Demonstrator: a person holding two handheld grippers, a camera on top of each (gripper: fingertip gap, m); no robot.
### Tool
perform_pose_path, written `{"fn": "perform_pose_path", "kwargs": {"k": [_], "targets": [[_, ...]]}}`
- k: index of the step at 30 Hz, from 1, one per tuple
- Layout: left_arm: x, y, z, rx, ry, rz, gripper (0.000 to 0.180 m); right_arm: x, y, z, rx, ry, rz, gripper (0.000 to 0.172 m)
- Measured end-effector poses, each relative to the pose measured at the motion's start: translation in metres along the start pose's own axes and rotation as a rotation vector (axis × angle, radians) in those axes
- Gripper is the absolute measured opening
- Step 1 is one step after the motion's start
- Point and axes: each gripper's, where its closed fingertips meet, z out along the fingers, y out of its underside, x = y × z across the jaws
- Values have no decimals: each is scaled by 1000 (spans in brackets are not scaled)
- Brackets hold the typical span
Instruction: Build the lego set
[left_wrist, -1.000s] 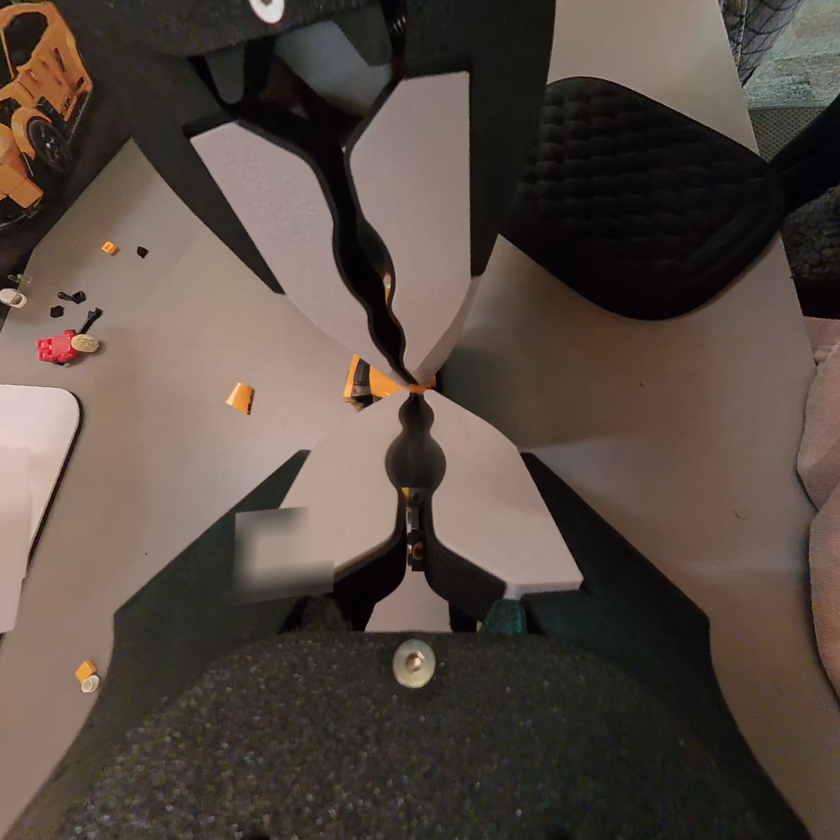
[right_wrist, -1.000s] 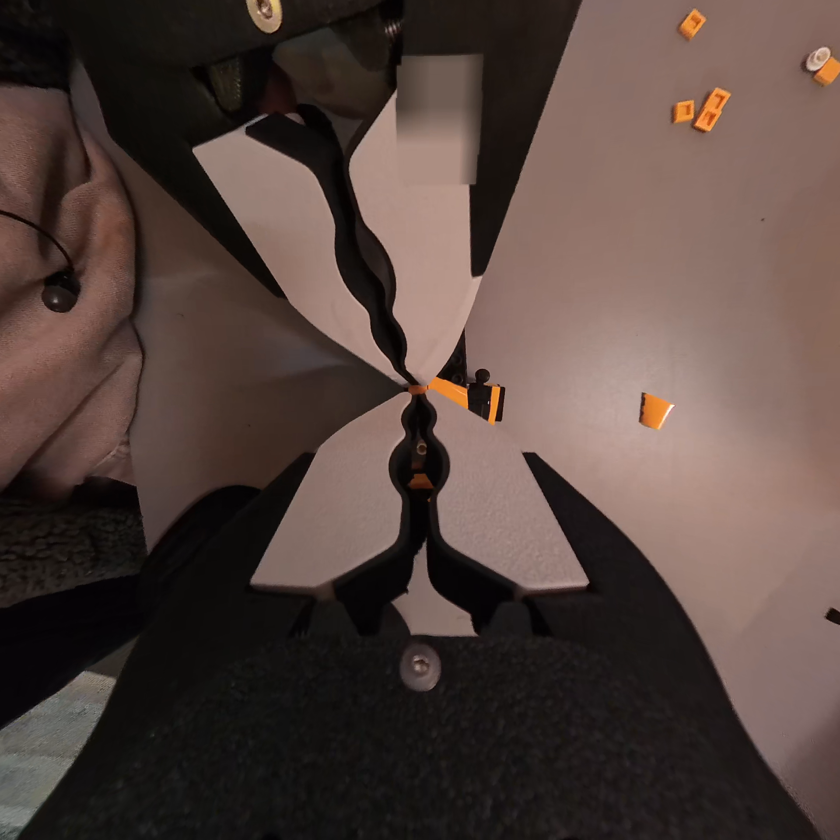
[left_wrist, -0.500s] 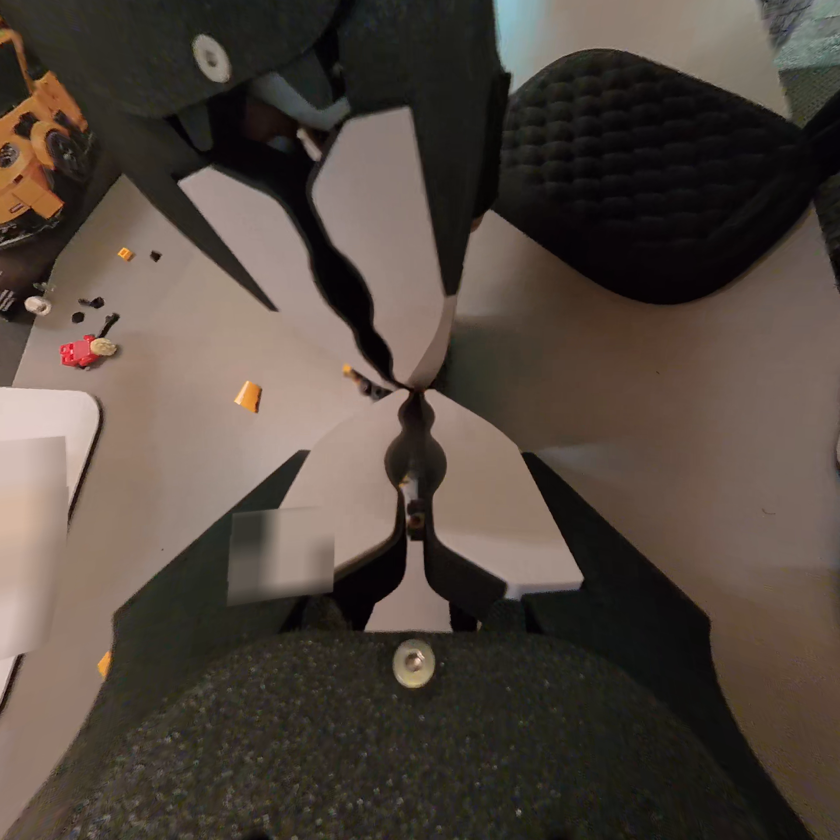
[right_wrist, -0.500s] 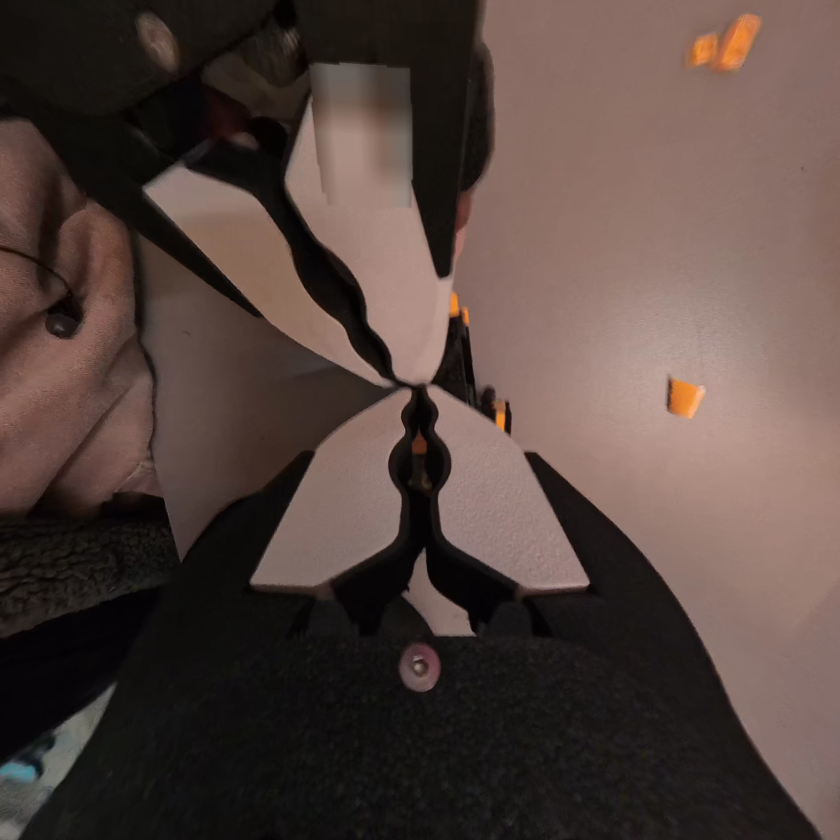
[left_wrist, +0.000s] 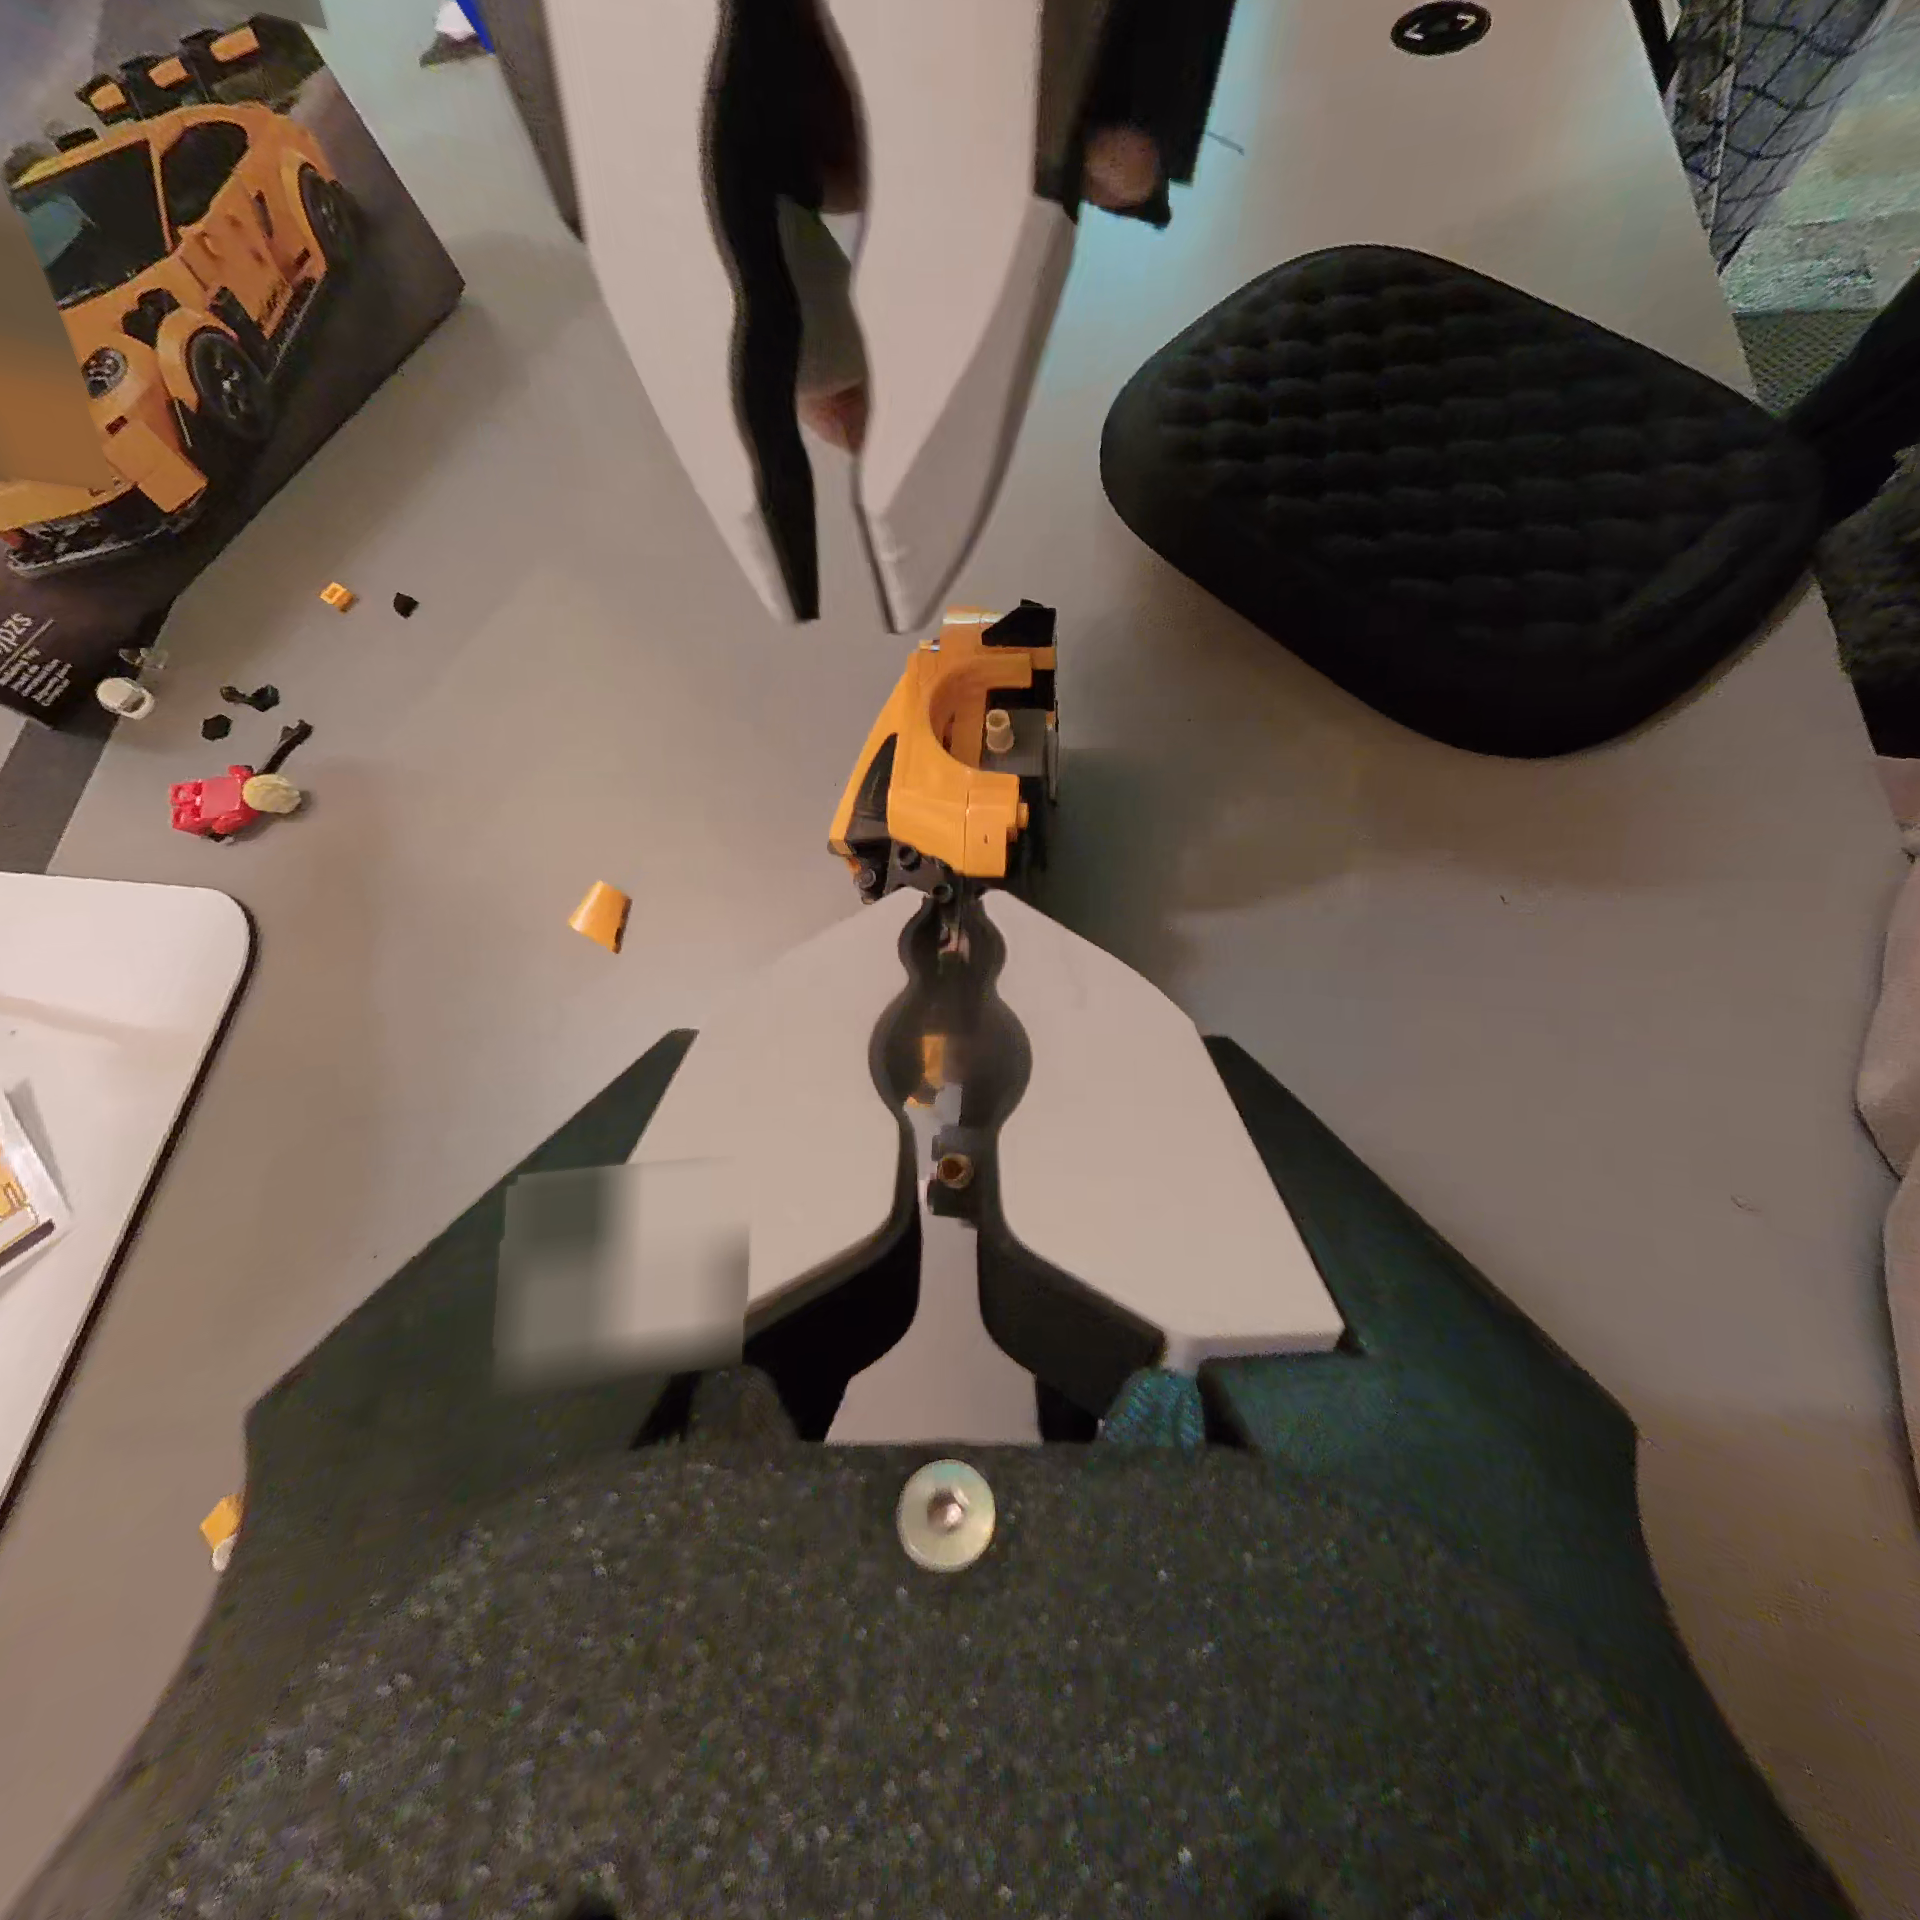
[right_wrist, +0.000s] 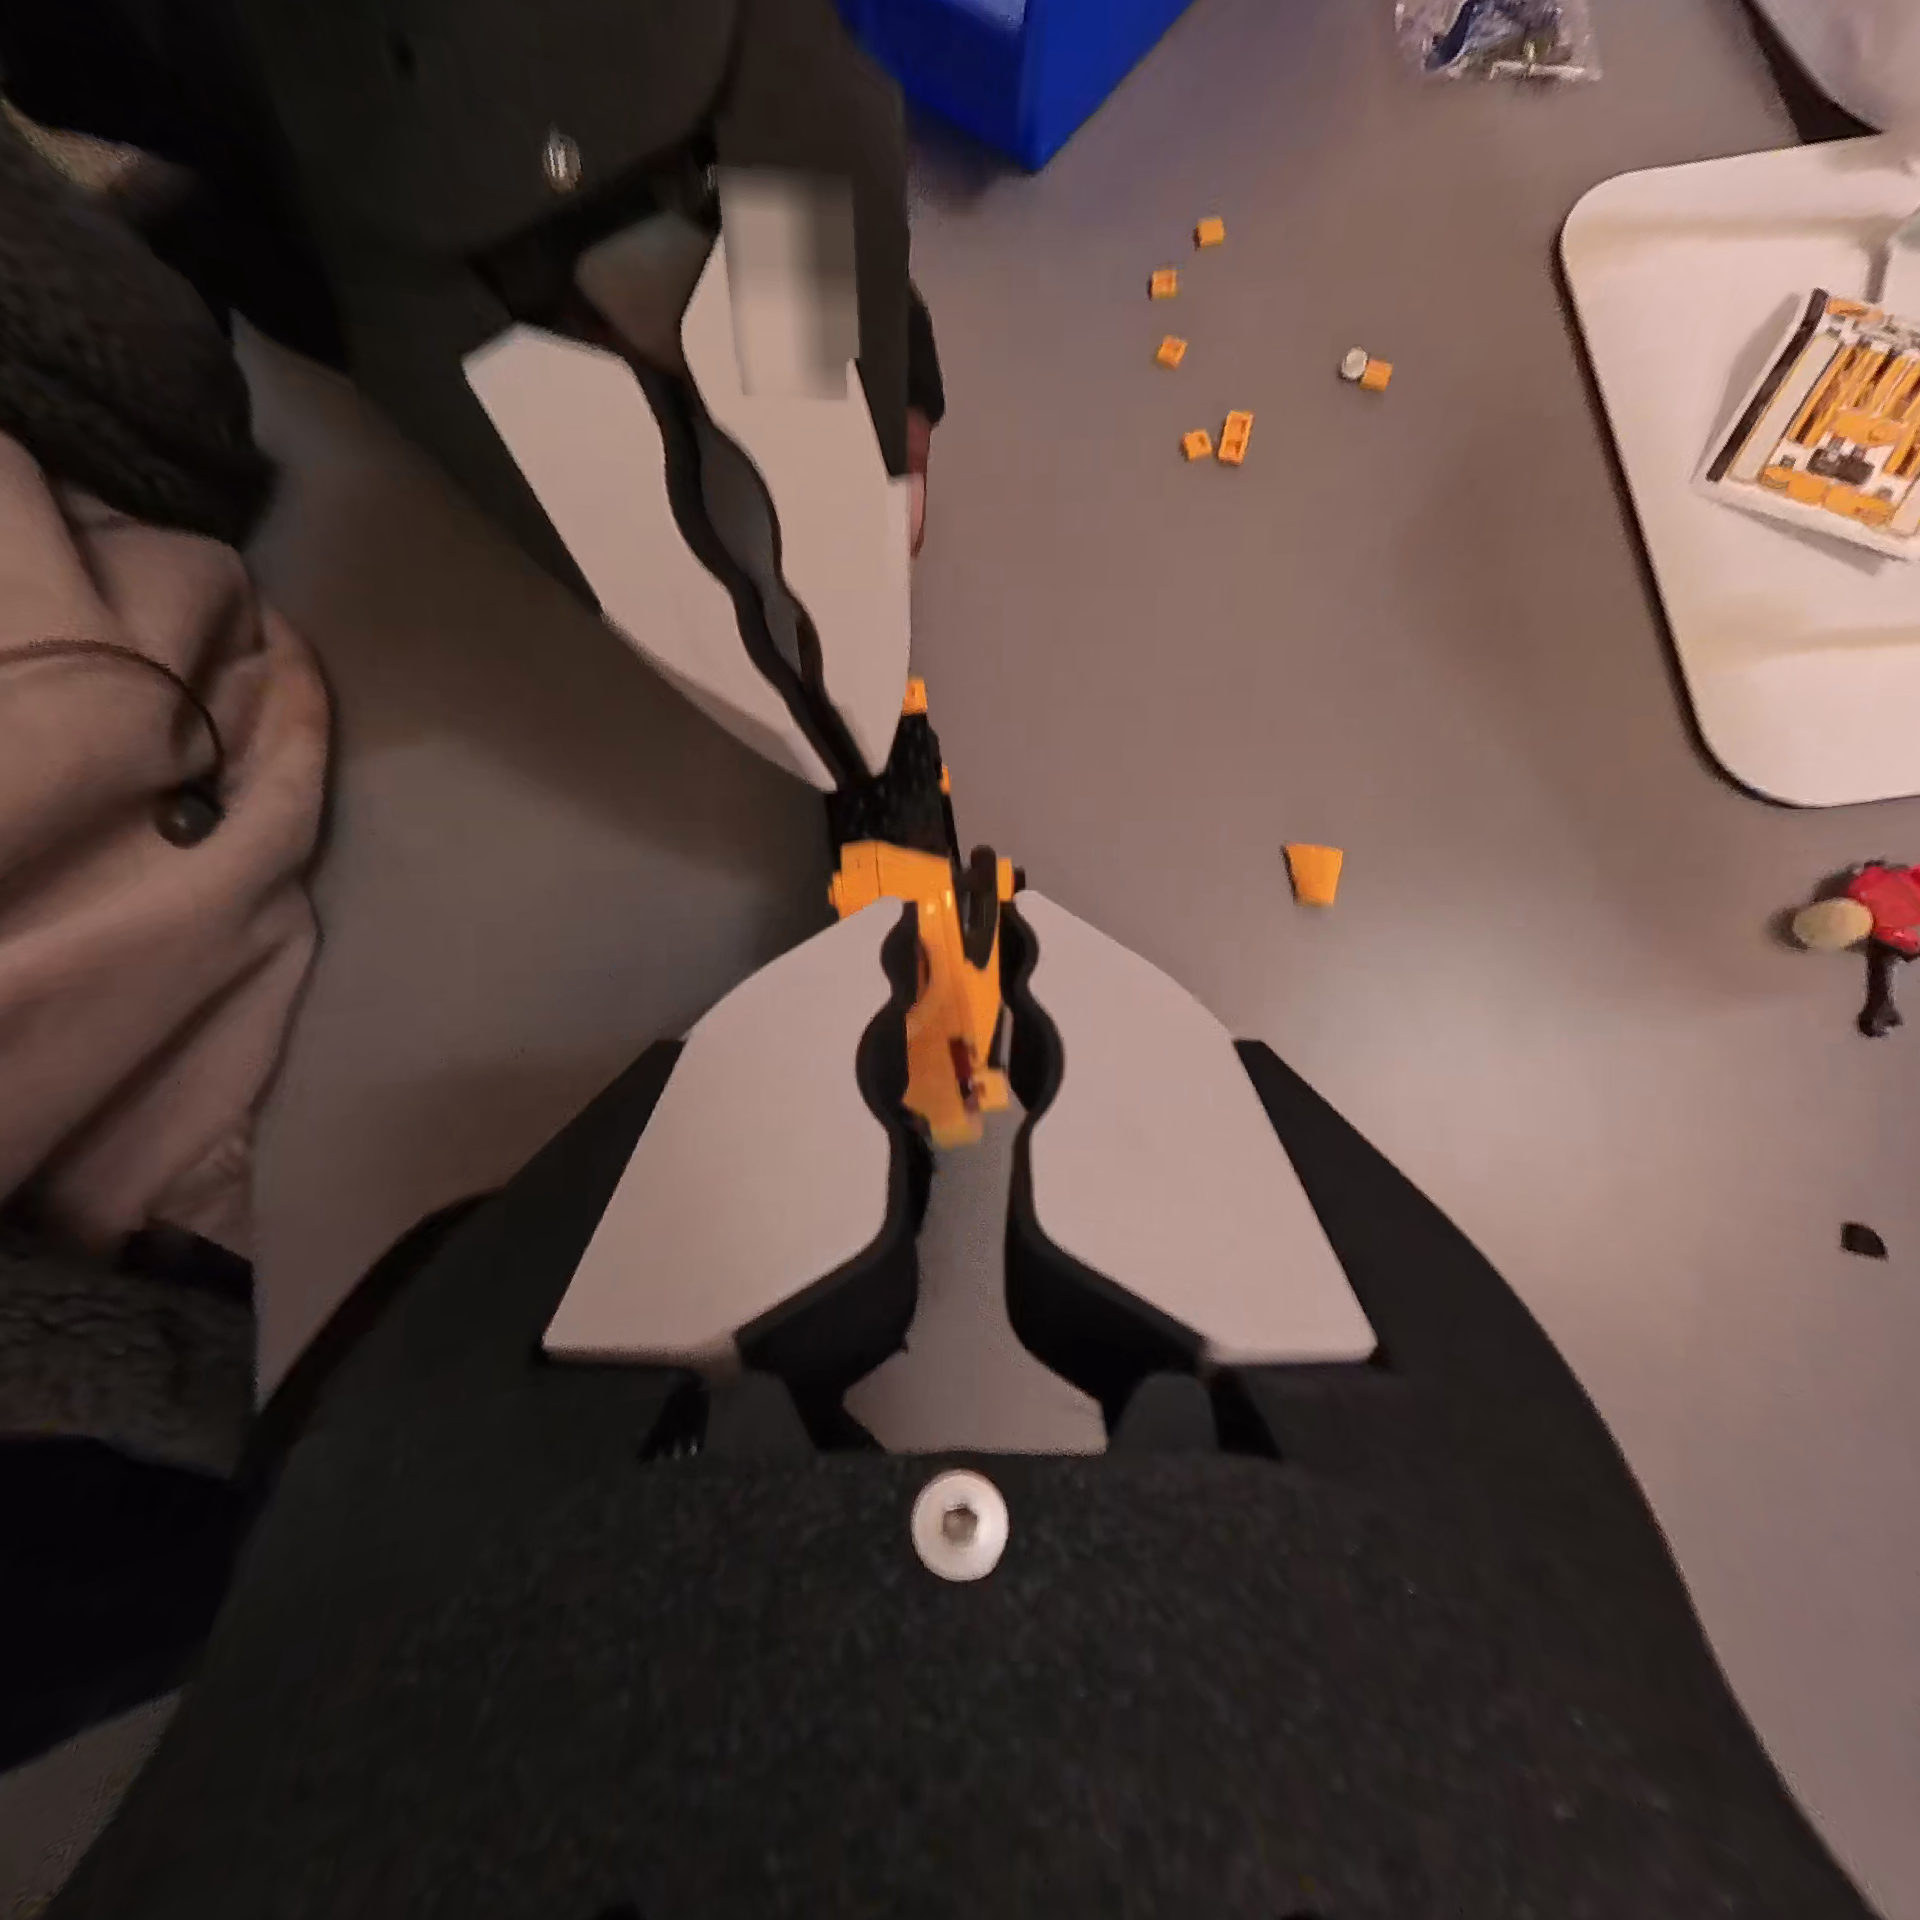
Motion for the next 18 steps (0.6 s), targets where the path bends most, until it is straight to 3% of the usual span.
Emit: {"fn": "perform_pose_path", "kwargs": {"k": [5,10,18], "targets": [[4,-2,5,-16,11,15,2,-5,32,2,13,40,-56,29],[8,-8,16,-56,39,48,0,-13,38,2,56,20,-106,40],[8,-11,21,-150,91,33,0,-8,46,10,83,39,-143,33]]}}
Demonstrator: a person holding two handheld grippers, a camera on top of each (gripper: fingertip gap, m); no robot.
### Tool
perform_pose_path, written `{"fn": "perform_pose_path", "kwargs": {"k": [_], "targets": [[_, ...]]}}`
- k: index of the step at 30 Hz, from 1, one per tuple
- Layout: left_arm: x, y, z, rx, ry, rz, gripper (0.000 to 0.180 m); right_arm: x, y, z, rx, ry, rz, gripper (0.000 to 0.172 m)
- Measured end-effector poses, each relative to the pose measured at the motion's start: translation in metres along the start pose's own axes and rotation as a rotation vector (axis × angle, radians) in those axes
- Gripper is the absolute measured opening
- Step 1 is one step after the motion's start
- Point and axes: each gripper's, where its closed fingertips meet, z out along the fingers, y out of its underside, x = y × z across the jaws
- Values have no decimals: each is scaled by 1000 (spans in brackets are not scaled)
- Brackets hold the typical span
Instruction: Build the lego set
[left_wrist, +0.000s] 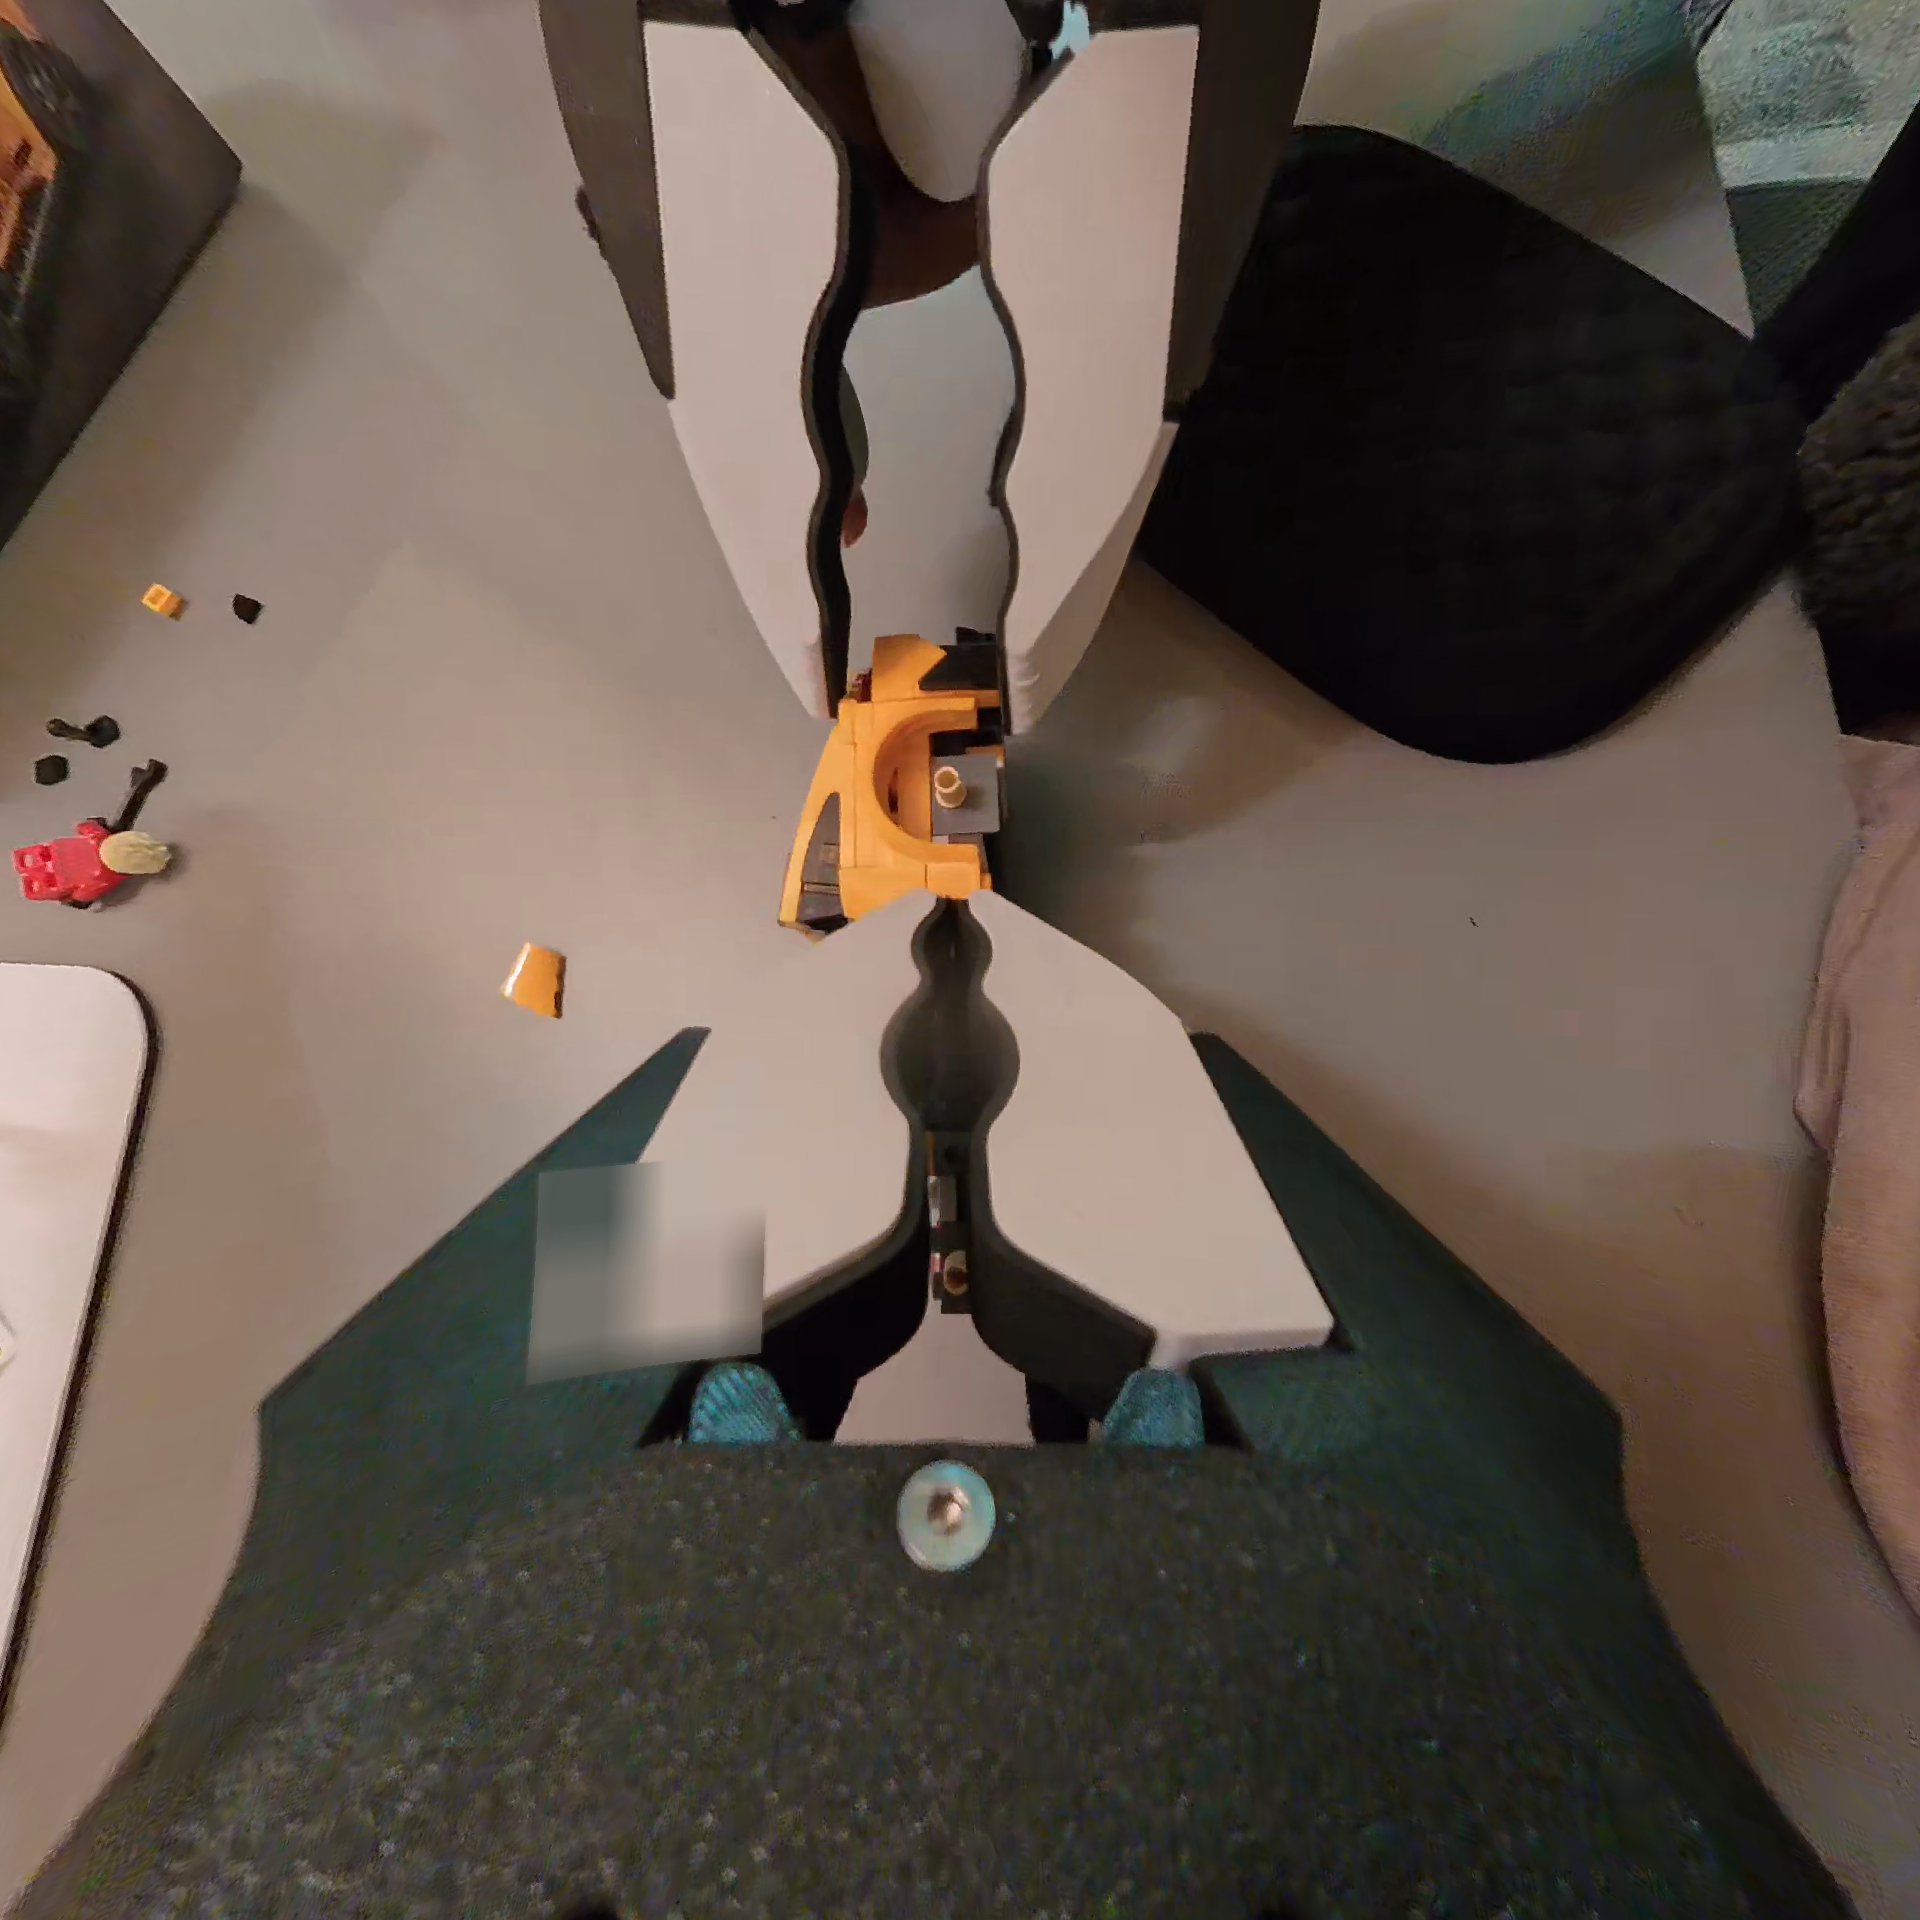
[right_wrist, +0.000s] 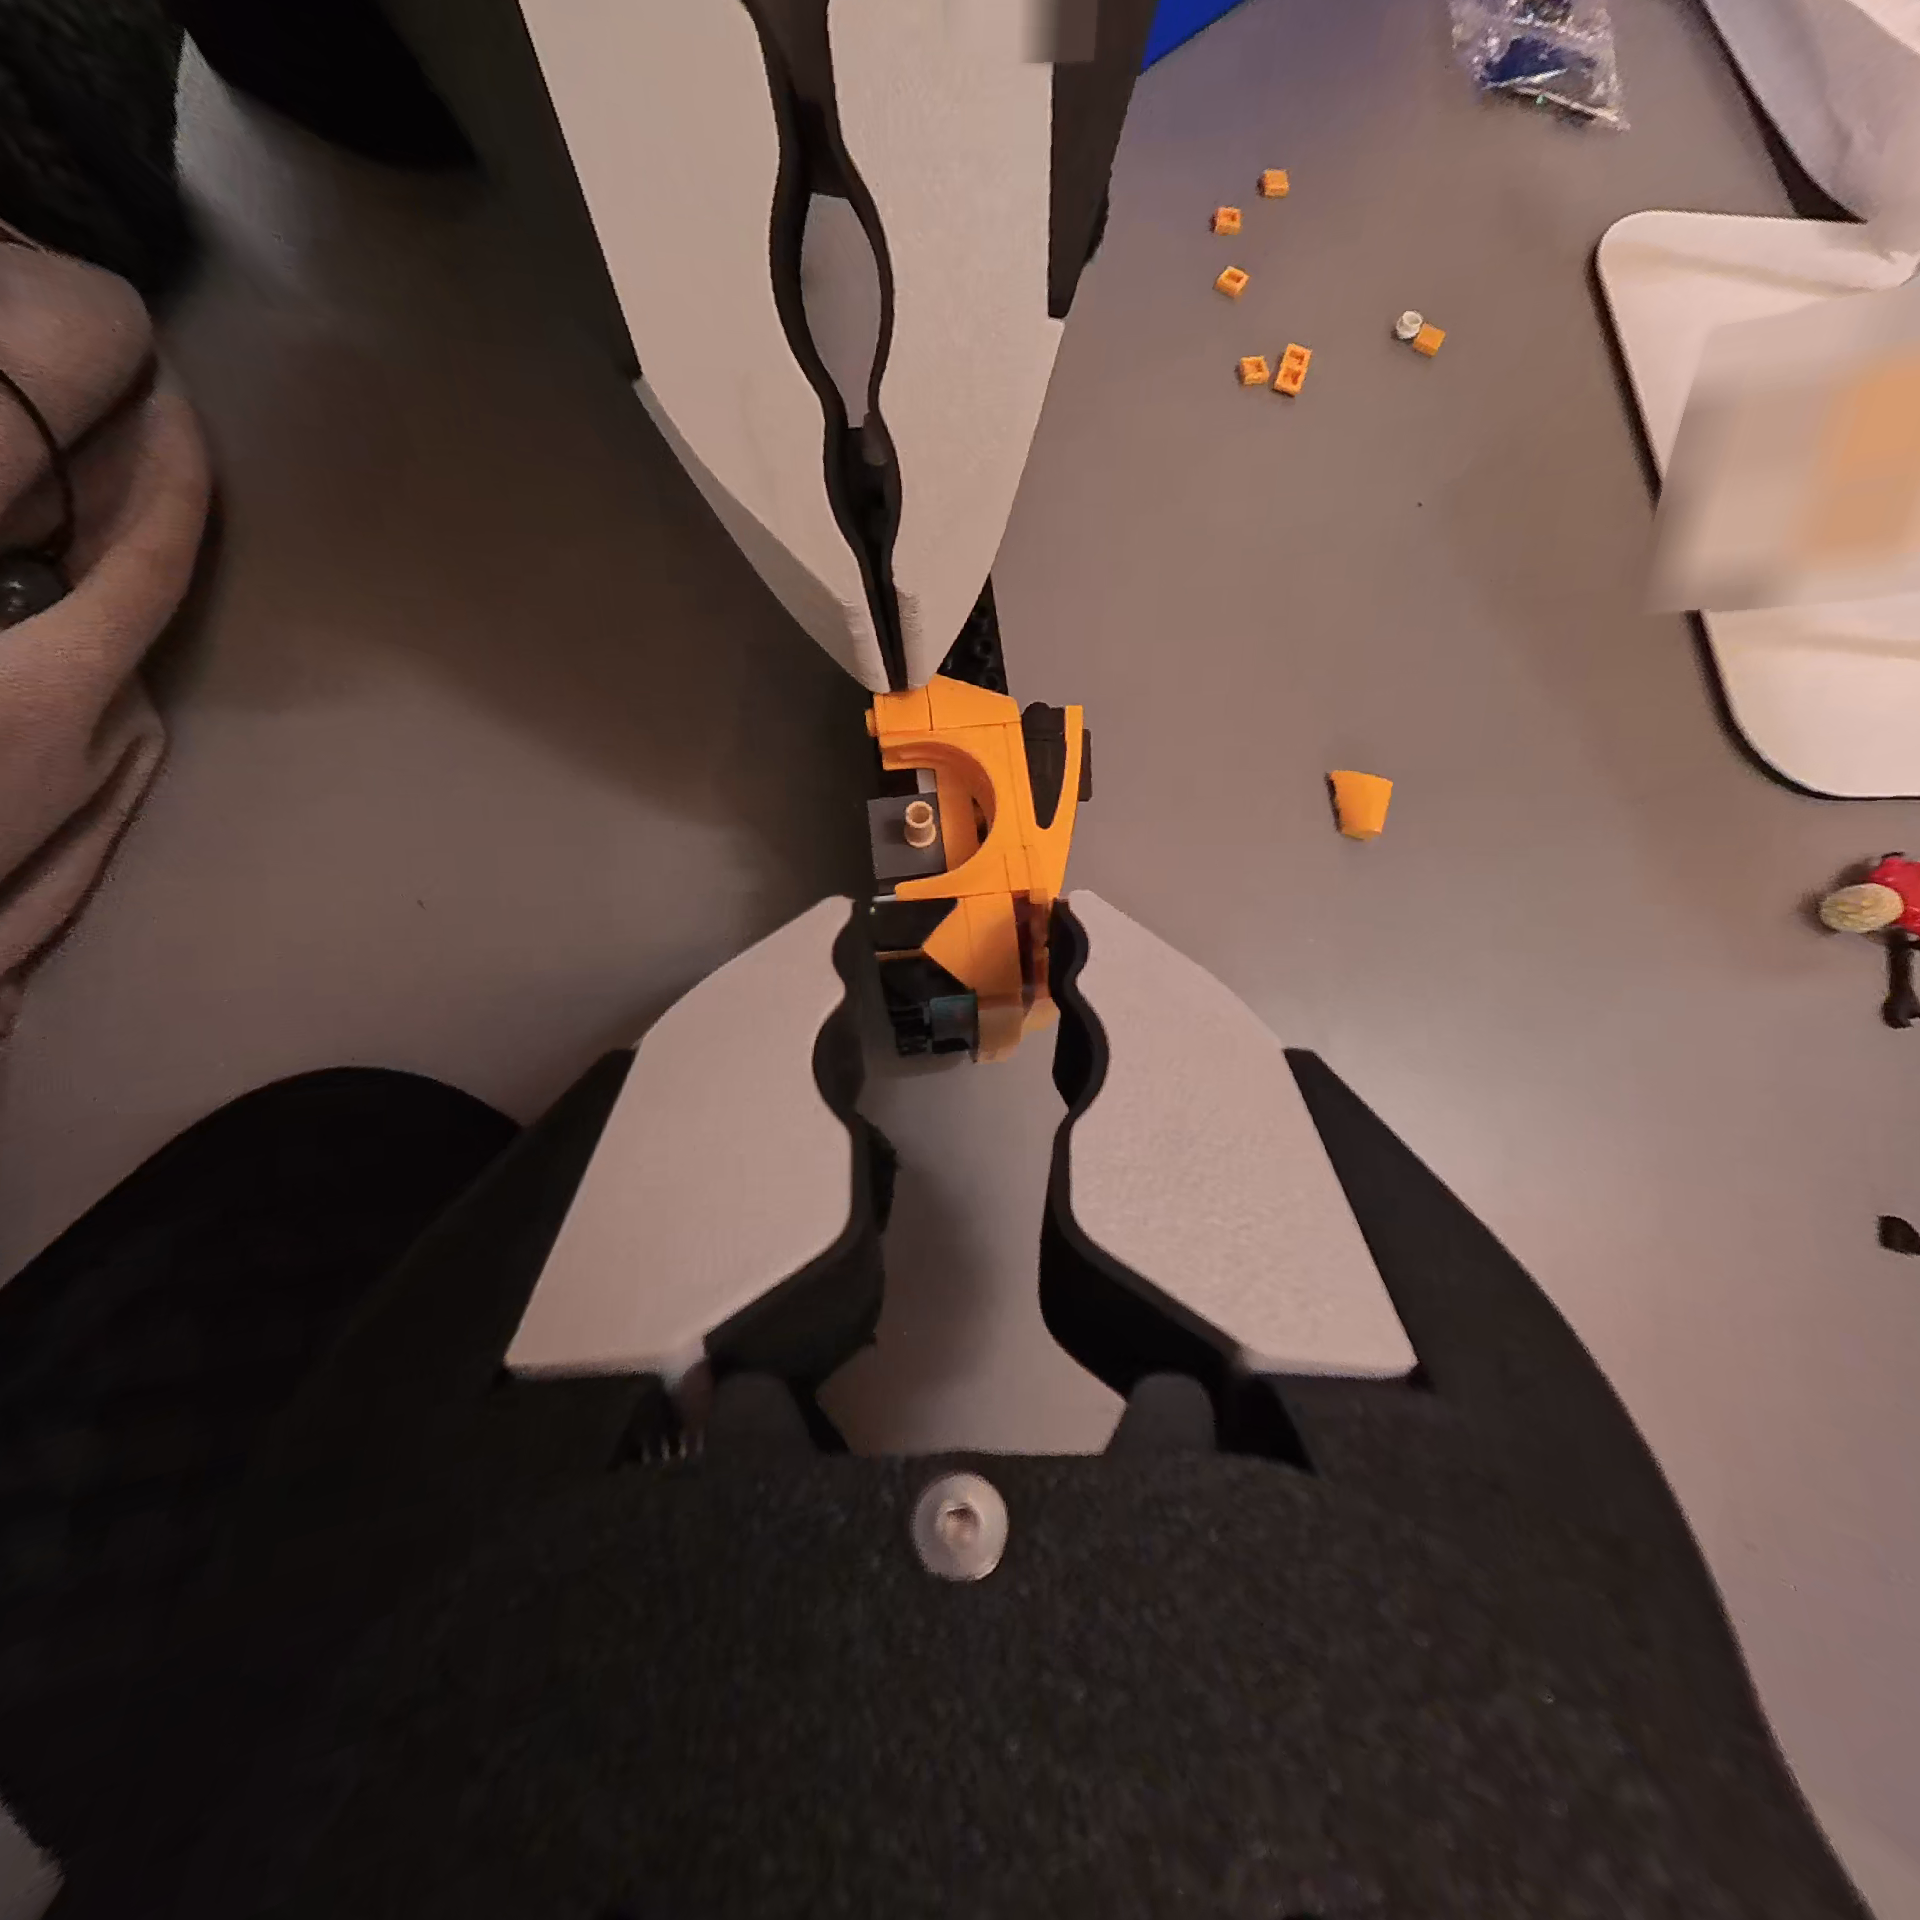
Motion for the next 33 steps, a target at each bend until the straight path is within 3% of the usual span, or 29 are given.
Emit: {"fn": "perform_pose_path", "kwargs": {"k": [9,20,27,33], "targets": [[-1,2,1,-146,26,-103,0,0,1,2,59,31,-16,33],[-1,3,1,-266,-35,-88,0,0,0,2,91,43,-16,33],[-2,3,-1,-234,-71,-88,0,0,0,2,95,48,-23,33],[-6,0,-10,-55,-42,-189,0,1,-1,0,143,28,-24,35]]}}
